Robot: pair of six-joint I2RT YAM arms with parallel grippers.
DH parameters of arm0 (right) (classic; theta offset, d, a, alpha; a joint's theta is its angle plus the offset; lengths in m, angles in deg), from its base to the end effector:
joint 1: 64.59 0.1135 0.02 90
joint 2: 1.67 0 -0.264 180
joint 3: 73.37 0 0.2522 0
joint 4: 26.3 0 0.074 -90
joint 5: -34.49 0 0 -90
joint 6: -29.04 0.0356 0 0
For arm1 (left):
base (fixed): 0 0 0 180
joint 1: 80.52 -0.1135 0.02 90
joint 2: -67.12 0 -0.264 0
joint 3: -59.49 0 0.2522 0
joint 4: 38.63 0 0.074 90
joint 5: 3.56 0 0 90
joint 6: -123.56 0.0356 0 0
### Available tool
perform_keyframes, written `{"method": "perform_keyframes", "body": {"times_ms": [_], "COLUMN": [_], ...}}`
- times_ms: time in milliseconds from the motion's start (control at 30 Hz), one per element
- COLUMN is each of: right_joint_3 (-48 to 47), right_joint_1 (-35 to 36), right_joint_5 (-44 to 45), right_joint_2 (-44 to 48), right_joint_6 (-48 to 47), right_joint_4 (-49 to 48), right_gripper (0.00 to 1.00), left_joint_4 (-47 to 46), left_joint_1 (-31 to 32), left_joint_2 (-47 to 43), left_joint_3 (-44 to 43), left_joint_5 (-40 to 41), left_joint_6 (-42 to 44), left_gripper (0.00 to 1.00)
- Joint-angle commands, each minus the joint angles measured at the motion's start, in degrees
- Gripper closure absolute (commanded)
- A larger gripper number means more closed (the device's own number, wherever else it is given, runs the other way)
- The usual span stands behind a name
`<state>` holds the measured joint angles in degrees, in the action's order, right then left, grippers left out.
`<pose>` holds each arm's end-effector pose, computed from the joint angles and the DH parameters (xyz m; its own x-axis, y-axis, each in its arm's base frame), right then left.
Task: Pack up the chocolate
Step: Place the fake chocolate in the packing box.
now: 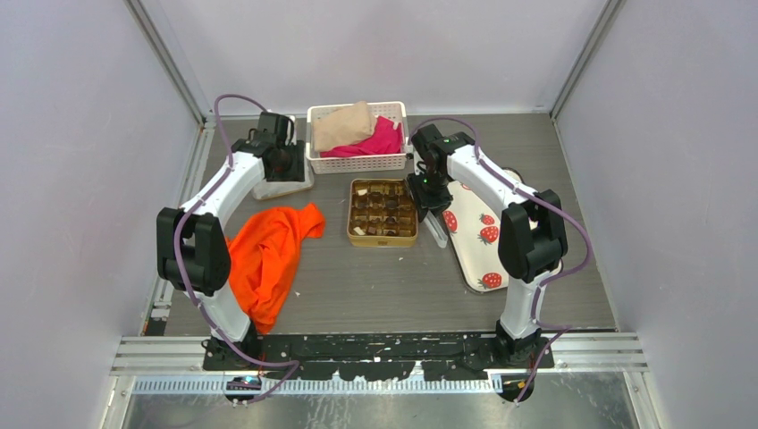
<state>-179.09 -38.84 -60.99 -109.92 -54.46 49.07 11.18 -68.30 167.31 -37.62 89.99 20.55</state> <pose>0.3386 0.1671 0.2461 -0.9260 -0.3216 -0.1977 -0.3479 0.9303 0.1165 0.3764 -0.0793 0.2724 -0.7987 -0.0569 -0.5990 -0.0052 0.9961 -0.0877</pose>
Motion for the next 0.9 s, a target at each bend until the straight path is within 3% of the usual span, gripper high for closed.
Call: {"method": "perform_keyframes", "body": {"times_ms": [0, 867], "right_joint_3": [-0.7, -1.8], "right_joint_1": [0.1, 0.1], "right_joint_5": [-0.7, 0.0], "right_joint_2": [4.3, 5.4], "right_joint_6": [-0.4, -0.7], "right_joint_4": [0.7, 1.1], "right_gripper": [0.67, 0.64], "left_joint_4": [-0.8, -0.5], "left_joint_1": [-0.4, -0.4], "left_joint_2": [-1.1, -1.4], "left_joint_3": [-0.7, 0.1], "left_joint_5": [-0.2, -0.4], "left_joint_6": [0.7, 0.7], "left_gripper": [0.50, 0.50]}}
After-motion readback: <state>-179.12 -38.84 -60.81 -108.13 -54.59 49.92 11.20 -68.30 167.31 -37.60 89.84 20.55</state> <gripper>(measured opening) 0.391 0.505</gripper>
